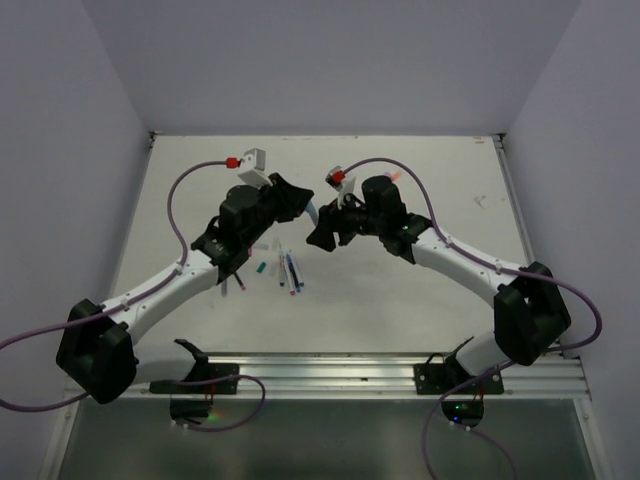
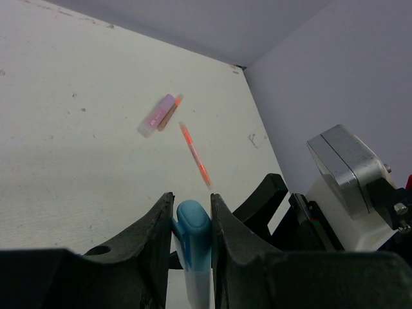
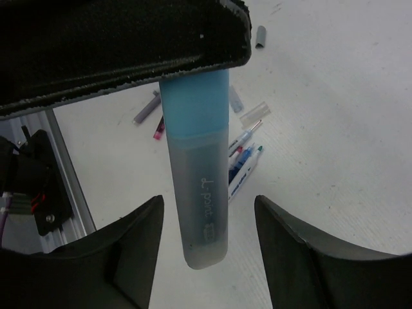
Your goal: Open the pen caps
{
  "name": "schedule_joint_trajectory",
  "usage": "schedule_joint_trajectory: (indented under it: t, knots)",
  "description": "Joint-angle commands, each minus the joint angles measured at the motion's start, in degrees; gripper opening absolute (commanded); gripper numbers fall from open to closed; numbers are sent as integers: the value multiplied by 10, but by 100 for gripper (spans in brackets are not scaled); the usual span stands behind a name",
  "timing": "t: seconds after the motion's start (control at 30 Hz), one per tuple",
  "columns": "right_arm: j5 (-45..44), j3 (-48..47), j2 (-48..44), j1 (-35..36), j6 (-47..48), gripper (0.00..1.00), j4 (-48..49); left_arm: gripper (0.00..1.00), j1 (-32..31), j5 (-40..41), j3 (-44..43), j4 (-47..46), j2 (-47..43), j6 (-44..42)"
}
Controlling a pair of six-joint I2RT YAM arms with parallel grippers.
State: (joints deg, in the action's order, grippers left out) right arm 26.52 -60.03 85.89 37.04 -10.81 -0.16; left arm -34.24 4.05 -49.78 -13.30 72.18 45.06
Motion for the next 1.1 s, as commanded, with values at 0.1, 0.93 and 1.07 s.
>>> schedule_joint_trajectory:
  t: [0.1,0.93,1.07]
  knots:
    - [27,-24,-5,-6,6,42,29,0,1,-14,4,-45,-22,-20]
    - [-120,-30,-39,32,38,0,-26,44,-11,21,-50,-15,30,39]
    - [-143,-37,-36,44,48,0,-38,44,-13,25,-55,-19,37,43]
